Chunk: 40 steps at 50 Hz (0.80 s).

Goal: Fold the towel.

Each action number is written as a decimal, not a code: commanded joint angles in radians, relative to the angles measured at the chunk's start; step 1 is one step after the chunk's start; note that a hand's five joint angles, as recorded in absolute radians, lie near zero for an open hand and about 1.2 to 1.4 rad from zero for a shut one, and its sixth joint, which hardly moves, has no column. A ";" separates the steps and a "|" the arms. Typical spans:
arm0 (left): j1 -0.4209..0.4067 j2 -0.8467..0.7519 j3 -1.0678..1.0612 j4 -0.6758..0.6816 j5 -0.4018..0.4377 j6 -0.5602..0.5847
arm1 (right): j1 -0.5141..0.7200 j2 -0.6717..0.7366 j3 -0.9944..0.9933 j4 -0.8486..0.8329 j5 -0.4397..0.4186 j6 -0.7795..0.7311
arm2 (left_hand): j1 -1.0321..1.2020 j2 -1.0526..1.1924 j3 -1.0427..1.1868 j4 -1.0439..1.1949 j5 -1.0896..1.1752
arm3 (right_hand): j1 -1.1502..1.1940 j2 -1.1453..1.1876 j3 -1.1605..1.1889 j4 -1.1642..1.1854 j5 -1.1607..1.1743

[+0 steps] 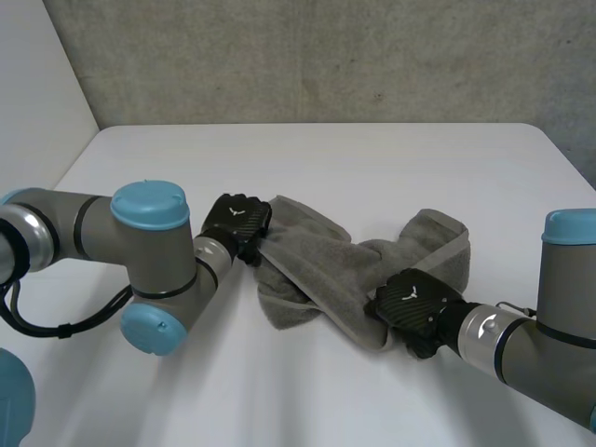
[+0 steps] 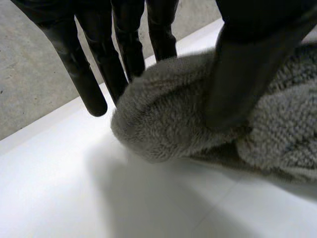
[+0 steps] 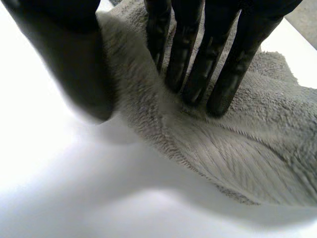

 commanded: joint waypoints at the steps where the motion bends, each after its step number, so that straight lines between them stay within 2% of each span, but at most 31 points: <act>1: 0.000 0.008 0.025 -0.001 -0.012 -0.001 | 0.013 -0.011 -0.075 0.002 0.008 0.019 | 0.418 0.406 0.415 0.406 0.422 | 0.370 0.353 0.388 0.385 0.375; 6: 0.005 0.030 0.122 -0.002 -0.030 0.001 | 0.014 -0.026 -0.255 0.002 0.010 0.099 | 0.468 0.456 0.465 0.456 0.471 | 0.370 0.353 0.388 0.385 0.375; 8: 0.011 0.031 0.234 -0.001 -0.073 0.004 | 0.022 -0.020 -0.439 -0.008 0.008 0.176 | 0.468 0.456 0.465 0.456 0.471 | 0.370 0.353 0.388 0.385 0.375; 9: 0.011 0.031 0.235 -0.001 -0.073 0.004 | 0.022 -0.020 -0.440 -0.008 0.008 0.177 | 0.468 0.456 0.465 0.456 0.471 | 0.370 0.353 0.388 0.385 0.375; 11: 0.020 0.024 0.394 -0.001 -0.133 0.005 | 0.025 0.007 -0.663 -0.049 0.020 0.265 | 0.468 0.456 0.465 0.456 0.471 | 0.370 0.353 0.388 0.385 0.375; 12: 0.020 0.024 0.395 -0.001 -0.133 0.005 | 0.025 0.007 -0.664 -0.050 0.021 0.266 | 0.468 0.456 0.465 0.456 0.471 | 0.370 0.353 0.388 0.385 0.375; 13: 0.023 0.022 0.481 0.001 -0.160 0.007 | 0.026 0.024 -0.777 -0.091 0.045 0.319 | 0.468 0.456 0.465 0.456 0.471 | 0.370 0.353 0.388 0.385 0.375; 14: 0.023 0.022 0.482 0.001 -0.160 0.007 | 0.026 0.024 -0.778 -0.091 0.045 0.319 | 0.468 0.456 0.465 0.456 0.471 | 0.370 0.353 0.388 0.385 0.375; 16: 0.044 0.033 0.641 0.002 -0.203 0.005 | 0.017 0.033 -0.958 -0.184 0.126 0.445 | 0.468 0.456 0.465 0.456 0.471 | 0.370 0.353 0.388 0.385 0.375; 17: 0.044 0.033 0.642 0.002 -0.203 0.005 | 0.017 0.033 -0.959 -0.185 0.126 0.445 | 0.468 0.456 0.465 0.456 0.471 | 0.370 0.353 0.388 0.385 0.375; 19: 0.070 0.070 0.748 0.007 -0.228 0.001 | 0.010 0.030 -1.060 -0.264 0.210 0.569 | 0.468 0.456 0.465 0.456 0.471 | 0.370 0.353 0.388 0.385 0.375; 24: 0.090 0.160 0.755 0.008 -0.248 -0.006 | 0.006 0.023 -1.100 -0.307 0.240 0.669 | 0.468 0.456 0.465 0.456 0.471 | 0.370 0.353 0.388 0.385 0.375; 26: 0.123 0.250 0.642 0.010 -0.246 -0.010 | 0.006 0.024 -1.085 -0.301 0.225 0.669 | 0.468 0.456 0.465 0.456 0.471 | 0.370 0.353 0.388 0.385 0.375; 27: 0.132 0.278 0.572 0.011 -0.242 -0.009 | 0.010 0.032 -1.056 -0.265 0.176 0.668 | 0.468 0.456 0.465 0.456 0.471 | 0.370 0.353 0.388 0.385 0.375; 28: 0.132 0.278 0.571 0.011 -0.242 -0.009 | 0.010 0.032 -1.055 -0.264 0.176 0.668 | 0.468 0.456 0.465 0.456 0.471 | 0.370 0.353 0.388 0.385 0.375; 29: 0.138 0.303 0.484 0.014 -0.239 -0.006 | 0.011 0.036 -1.019 -0.208 0.115 0.662 | 0.468 0.456 0.465 0.456 0.471 | 0.370 0.353 0.388 0.385 0.375; 30: 0.138 0.303 0.484 0.014 -0.239 -0.006 | 0.011 0.036 -1.019 -0.208 0.114 0.661 | 0.468 0.456 0.465 0.456 0.471 | 0.370 0.353 0.388 0.385 0.375; 32: 0.138 0.337 0.291 0.018 -0.225 -0.004 | 0.014 0.055 -0.938 -0.095 -0.014 0.616 | 0.468 0.456 0.465 0.456 0.471 | 0.370 0.353 0.388 0.385 0.375; 33: 0.138 0.337 0.290 0.018 -0.225 -0.004 | 0.014 0.055 -0.937 -0.094 -0.015 0.615 | 0.468 0.456 0.465 0.456 0.471 | 0.370 0.353 0.388 0.385 0.375; 35: 0.133 0.354 0.090 0.019 -0.179 -0.002 | 0.022 0.073 -0.823 -0.007 -0.088 0.516 | 0.468 0.456 0.465 0.456 0.471 | 0.370 0.353 0.388 0.385 0.375; 36: 0.133 0.354 0.089 0.019 -0.179 -0.002 | 0.022 0.073 -0.822 -0.007 -0.088 0.516 | 0.468 0.456 0.465 0.456 0.471 | 0.370 0.353 0.388 0.385 0.375; 38: 0.127 0.376 -0.094 0.034 -0.122 -0.001 | 0.022 0.067 -0.665 0.042 -0.088 0.384 | 0.468 0.456 0.465 0.456 0.471 | 0.370 0.353 0.388 0.385 0.375; 40: 0.124 0.383 -0.180 0.048 -0.099 0.004 | 0.020 0.064 -0.590 0.053 -0.096 0.325 | 0.468 0.456 0.465 0.456 0.471 | 0.370 0.353 0.388 0.385 0.375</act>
